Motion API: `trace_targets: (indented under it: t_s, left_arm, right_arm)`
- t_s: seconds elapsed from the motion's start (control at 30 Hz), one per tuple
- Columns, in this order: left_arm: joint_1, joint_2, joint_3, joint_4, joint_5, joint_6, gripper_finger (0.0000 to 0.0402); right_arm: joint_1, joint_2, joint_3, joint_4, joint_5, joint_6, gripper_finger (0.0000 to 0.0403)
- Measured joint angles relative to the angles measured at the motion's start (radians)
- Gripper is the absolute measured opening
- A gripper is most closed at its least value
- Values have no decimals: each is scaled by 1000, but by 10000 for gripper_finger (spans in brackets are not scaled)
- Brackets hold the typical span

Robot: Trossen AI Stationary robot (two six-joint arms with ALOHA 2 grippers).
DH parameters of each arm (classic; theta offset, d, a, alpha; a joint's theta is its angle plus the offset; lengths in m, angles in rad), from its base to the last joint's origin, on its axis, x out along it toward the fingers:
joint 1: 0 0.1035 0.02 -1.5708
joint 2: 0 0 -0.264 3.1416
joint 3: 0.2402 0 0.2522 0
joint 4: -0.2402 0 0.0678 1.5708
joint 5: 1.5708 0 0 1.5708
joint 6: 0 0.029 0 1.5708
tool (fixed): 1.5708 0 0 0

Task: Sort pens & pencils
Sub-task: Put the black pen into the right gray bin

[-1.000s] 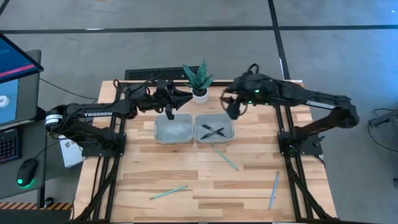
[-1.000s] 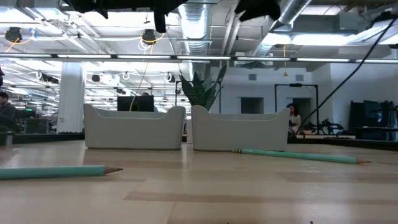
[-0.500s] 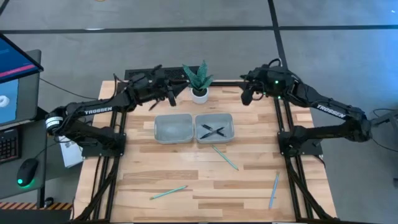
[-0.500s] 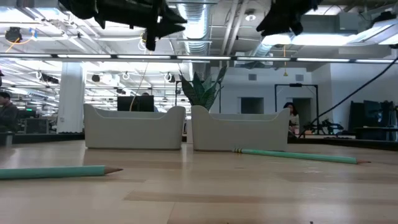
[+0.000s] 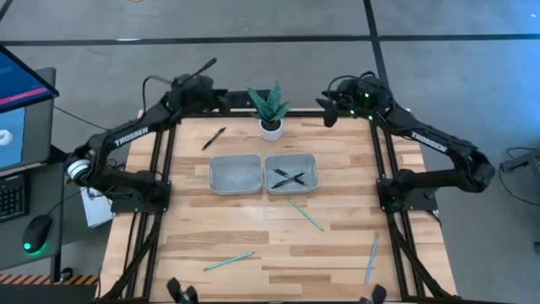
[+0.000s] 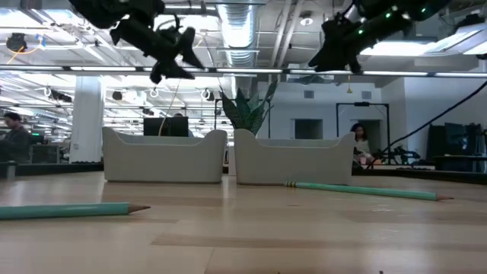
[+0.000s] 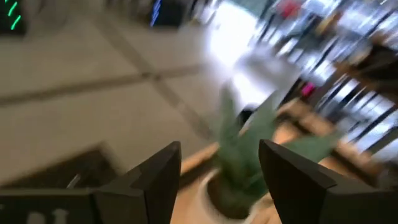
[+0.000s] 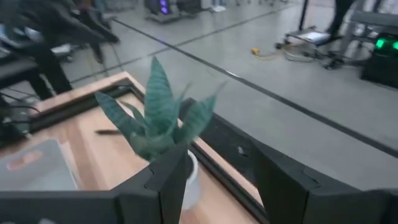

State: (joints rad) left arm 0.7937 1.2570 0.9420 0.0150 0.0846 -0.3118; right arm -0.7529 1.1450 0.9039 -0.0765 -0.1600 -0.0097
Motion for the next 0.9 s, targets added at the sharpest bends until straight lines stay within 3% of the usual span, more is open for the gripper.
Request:
trace_targets:
  t_s: [0.2, 0.5, 0.67, 0.9]
  left_arm:
    - [38, 170, 236, -364, -24, 85, 210]
    - [83, 428, 516, -904, -75, 150, 210]
    - [91, 505, 527, -981, -116, 123, 210]
    - [85, 547, 527, -992, -61, 123, 210]
  right_arm:
    - [-55, 90, 0, 108, -129, 1, 199]
    - [-112, 119, 0, 112, -210, 0, 197]
    - [-128, 118, 0, 114, -210, 0, 199]
    - [-134, 118, 0, 114, -210, 0, 196]
